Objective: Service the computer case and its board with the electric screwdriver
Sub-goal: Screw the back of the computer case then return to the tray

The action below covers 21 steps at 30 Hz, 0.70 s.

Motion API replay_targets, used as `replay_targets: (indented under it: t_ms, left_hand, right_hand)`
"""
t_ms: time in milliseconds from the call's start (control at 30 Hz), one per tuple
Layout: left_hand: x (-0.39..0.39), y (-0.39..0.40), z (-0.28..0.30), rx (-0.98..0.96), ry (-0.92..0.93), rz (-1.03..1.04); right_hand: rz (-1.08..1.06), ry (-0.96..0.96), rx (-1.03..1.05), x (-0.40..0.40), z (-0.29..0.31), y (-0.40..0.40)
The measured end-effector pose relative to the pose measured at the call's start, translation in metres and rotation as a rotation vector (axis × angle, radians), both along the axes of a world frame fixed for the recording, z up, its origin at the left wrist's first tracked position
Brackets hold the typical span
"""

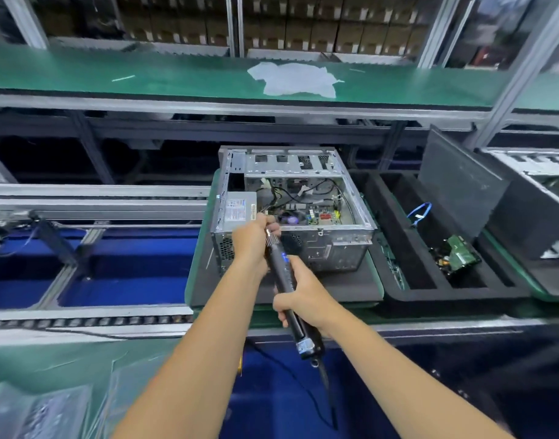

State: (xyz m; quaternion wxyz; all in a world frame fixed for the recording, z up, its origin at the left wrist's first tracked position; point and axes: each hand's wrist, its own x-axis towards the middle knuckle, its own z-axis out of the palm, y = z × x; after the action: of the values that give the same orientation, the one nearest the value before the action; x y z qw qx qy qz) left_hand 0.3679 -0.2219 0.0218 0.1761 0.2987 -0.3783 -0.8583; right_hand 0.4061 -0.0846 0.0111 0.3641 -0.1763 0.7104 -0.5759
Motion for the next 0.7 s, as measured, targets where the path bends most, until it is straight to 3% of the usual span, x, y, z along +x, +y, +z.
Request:
replay_targets:
  t_ms: [200,433,700]
  left_hand:
    - [0.029,0.010,-0.035,0.096,-0.055,0.066]
    - [0.046,0.019,-0.087,0.144,-0.225,-0.040]
    - [0.030,0.012,-0.092,0.141,-0.169,-0.092]
  right_hand:
    - [0.038,-0.075,0.013,0.021,-0.037,0.003]
    - [-0.001,-0.214,0.033,0.045,-0.080,0.013]
    - [-0.011,-0.153,0.027,0.033,-0.086,0.003]
